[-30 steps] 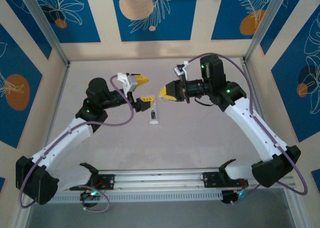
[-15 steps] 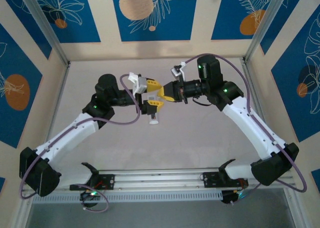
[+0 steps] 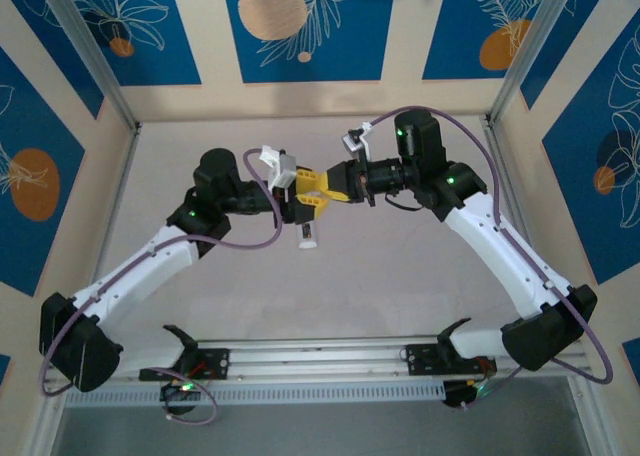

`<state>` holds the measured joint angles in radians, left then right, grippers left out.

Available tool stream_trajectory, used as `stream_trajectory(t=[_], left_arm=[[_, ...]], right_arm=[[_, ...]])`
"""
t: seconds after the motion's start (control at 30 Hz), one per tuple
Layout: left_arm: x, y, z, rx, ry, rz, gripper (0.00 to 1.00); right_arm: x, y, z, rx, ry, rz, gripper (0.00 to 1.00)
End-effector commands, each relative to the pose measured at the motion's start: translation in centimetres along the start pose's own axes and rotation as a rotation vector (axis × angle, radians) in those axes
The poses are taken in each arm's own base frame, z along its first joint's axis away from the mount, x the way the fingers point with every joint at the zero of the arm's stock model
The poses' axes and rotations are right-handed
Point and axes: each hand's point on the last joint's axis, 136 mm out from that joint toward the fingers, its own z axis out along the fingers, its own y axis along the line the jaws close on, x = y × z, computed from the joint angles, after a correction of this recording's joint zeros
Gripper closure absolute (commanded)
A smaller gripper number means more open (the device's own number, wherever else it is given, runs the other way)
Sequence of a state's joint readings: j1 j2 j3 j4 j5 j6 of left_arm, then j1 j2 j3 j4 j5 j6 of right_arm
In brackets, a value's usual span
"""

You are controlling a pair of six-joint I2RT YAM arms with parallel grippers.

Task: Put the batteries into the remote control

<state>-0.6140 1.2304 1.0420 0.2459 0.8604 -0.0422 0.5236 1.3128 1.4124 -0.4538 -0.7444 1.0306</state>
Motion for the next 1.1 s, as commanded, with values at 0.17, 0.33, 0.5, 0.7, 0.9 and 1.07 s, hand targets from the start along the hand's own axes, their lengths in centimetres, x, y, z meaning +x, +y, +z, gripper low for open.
stream_trajectory(t=[0.17,0.33,0.5,0.7,0.9,1.07], left_arm=[[-1.3,-0.8,-0.4,0.004,-0.014,0.041,0.72],[-1.4,-0.6,-0.5,-0.016,-0.009,0.034,0.81],[-1.7,-0.1,-0.6,-0.048,-0.01,0.02,0.82],[0.3,2.3,-1.0,-0.194,0.082,-0.028,0.83],[2.4,6.4,-2.4,-0.455,0.196,-0.156,0.82],[6.2,11.3,-4.4,-0.792,0.376,-0.521,0.87]], right_arm=[[0.3,0.5,-0.1,-0.031,0.019,0.008,0.92],[0.3,0.6,0.1,-0.036,0.025,0.007,0.9],[0.4,0.5,0.2,-0.036,0.028,0.011,0.88],[-0.8,0.1,-1.6,-0.018,-0.053,0.009,0.71],[-2.6,-1.5,-5.7,0.02,-0.204,0.035,0.65],[-3.4,-6.0,-9.2,0.159,-0.369,0.124,0.64]])
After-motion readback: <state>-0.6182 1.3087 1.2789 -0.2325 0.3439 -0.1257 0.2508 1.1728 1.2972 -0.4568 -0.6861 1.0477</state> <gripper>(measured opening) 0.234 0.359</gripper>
